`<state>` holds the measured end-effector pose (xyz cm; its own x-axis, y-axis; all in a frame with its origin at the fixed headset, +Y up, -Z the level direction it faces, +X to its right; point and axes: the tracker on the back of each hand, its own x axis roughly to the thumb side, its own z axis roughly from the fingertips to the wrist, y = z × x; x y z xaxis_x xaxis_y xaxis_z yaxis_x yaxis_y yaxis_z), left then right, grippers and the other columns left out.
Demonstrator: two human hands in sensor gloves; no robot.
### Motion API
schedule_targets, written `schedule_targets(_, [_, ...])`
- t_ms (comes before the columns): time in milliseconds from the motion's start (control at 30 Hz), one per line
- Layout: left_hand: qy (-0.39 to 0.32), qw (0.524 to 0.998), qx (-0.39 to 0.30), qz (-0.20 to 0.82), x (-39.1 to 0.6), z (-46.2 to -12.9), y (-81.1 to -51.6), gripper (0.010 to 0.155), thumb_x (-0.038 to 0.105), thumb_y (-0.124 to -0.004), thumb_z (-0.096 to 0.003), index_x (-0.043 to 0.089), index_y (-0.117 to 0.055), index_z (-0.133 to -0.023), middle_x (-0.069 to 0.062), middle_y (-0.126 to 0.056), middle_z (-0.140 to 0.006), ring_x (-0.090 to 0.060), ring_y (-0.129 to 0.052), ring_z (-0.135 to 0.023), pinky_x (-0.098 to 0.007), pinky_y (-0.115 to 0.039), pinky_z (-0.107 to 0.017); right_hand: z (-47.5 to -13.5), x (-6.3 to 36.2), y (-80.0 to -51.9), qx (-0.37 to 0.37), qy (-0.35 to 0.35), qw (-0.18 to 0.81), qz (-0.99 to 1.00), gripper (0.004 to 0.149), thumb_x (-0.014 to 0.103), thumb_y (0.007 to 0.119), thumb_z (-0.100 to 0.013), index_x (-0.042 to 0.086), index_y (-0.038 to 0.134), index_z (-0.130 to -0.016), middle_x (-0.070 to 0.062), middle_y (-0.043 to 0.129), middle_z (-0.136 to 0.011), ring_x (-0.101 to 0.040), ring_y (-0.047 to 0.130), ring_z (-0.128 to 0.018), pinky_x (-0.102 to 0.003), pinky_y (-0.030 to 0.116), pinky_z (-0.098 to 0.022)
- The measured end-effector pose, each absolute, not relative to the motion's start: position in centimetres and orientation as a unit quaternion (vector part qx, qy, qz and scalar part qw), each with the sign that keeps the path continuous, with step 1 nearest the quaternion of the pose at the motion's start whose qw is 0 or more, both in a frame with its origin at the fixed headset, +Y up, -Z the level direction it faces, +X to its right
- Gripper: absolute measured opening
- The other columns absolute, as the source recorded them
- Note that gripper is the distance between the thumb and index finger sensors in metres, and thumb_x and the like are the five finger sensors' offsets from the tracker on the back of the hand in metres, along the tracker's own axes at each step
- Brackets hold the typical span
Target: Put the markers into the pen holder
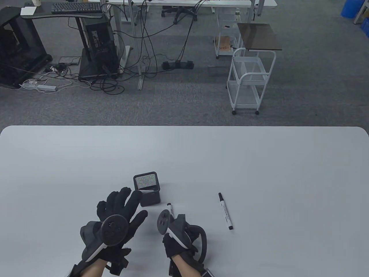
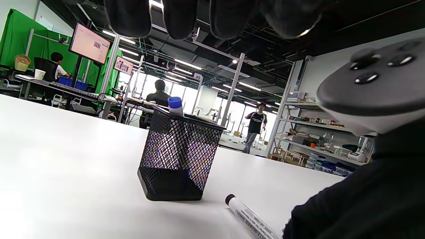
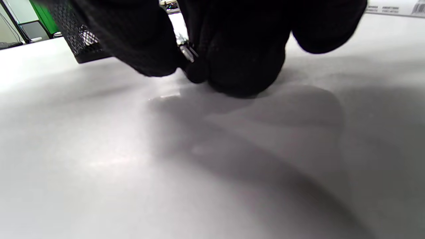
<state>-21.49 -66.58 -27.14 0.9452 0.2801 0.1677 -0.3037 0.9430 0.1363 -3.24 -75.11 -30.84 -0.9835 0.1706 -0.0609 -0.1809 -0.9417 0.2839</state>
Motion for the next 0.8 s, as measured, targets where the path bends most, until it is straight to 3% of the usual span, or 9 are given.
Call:
schedule_targets(400, [-0.067, 0.982, 0.092, 0.152, -21.8, -27.1, -66.5, 0.066, 0.060, -0.061, -0.0600, 0.038, -0.047, -0.120, -0.008, -0.040, -0.131, -0.053, -0.044, -0.120, -0.077, -0.034, -0.080, -30.2, -1.3, -68.6, -0.007, 0.047, 0.104, 0.993, 0.060, 0.027, 0.079, -0.061, -0.011, 0.060, -0.102, -0.030, 0.082, -0.082, -0.031, 0.096, -0.057, -0.068, 0.062, -0.057])
schedule_targets(633, [-0.065, 0.981, 0.096, 0.154, -22.0, -27.0, -66.5, 0.066, 0.060, -0.061, -0.0600, 0.037, -0.047, -0.120, -0.008, -0.040, -0.131, -0.053, -0.044, -0.120, -0.077, -0.034, -0.080, -29.6, -0.4, -63.4, 0.003, -0.018, 0.102, 0.995, 0.056, 0.026, 0.078, -0.062, -0.004, 0.063, -0.107, -0.031, 0.081, -0.085, -0.033, 0.095, -0.061, -0.070, 0.058, -0.058])
schedule_targets(800, [-0.066, 0.981, 0.098, 0.153, -22.0, -27.0, -66.5, 0.066, 0.060, -0.061, -0.0600, 0.038, -0.047, -0.120, -0.008, -0.040, -0.131, -0.053, -0.044, -0.120, -0.077, -0.034, -0.080, -29.3, -0.3, -61.3, 0.016, -0.052, 0.097, 0.994, 0.054, 0.026, 0.077, -0.063, 0.000, 0.065, -0.108, -0.029, 0.079, -0.088, -0.034, 0.095, -0.067, -0.071, 0.054, -0.061])
